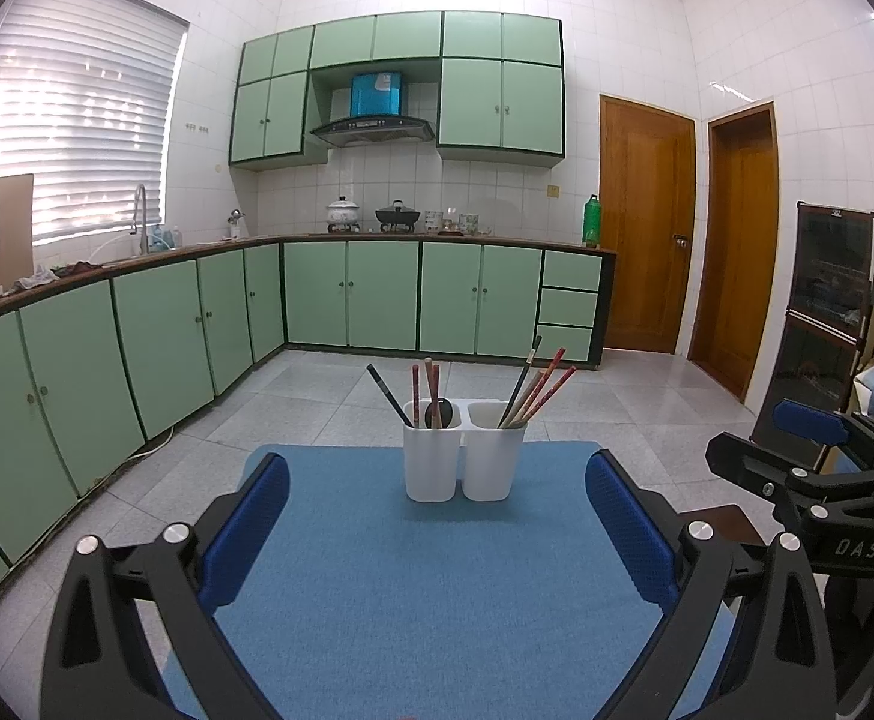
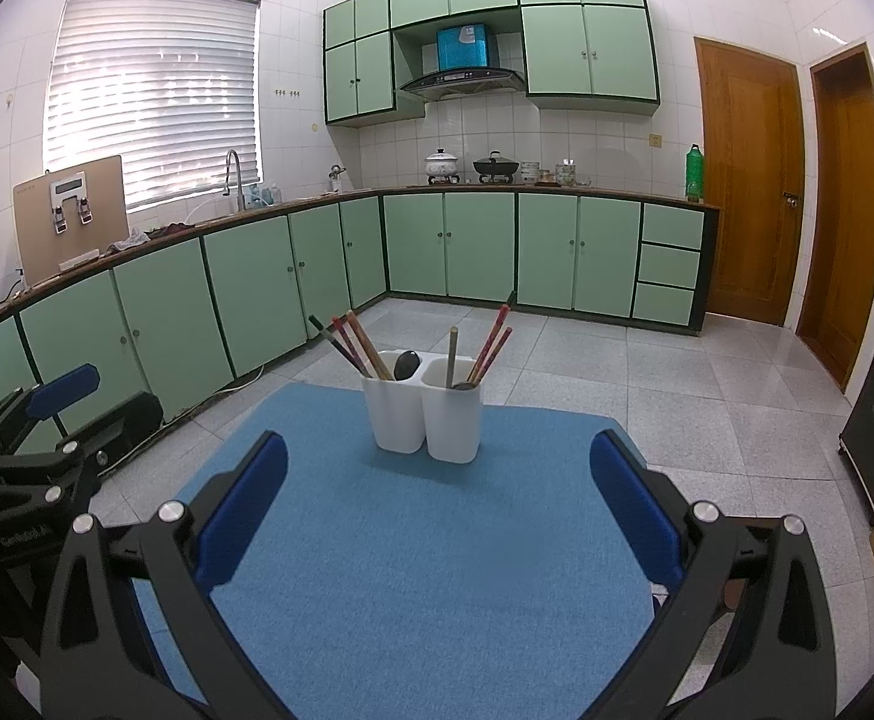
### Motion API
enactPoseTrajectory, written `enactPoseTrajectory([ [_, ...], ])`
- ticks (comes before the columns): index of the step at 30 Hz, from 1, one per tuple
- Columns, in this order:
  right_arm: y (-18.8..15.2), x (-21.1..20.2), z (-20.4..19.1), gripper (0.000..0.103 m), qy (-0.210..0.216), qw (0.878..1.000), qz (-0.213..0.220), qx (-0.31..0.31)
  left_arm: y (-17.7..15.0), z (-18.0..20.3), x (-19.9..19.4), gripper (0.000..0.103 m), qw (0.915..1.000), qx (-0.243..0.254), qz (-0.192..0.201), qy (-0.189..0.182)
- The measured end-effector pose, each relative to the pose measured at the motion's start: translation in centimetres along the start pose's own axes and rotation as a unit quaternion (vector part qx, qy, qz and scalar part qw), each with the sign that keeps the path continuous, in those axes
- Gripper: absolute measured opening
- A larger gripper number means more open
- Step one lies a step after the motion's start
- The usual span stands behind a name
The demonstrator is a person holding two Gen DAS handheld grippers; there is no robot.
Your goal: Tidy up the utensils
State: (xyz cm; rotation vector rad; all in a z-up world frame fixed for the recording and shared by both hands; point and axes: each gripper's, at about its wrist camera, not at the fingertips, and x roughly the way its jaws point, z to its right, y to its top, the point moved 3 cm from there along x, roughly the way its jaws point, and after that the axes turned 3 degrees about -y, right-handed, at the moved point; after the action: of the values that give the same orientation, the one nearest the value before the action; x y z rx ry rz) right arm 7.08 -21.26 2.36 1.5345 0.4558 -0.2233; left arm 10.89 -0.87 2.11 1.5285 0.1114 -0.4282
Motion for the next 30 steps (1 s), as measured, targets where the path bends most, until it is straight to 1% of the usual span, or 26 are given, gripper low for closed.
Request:
enactPoseTrajectory([
  [30, -0.43, 0.34, -0.18, 0.098, 0.001, 1.000, -0.002, -0.001, -0.25, -0.07, 0.09, 0.097, 1.0000, 0.000, -0.001, 0.001],
])
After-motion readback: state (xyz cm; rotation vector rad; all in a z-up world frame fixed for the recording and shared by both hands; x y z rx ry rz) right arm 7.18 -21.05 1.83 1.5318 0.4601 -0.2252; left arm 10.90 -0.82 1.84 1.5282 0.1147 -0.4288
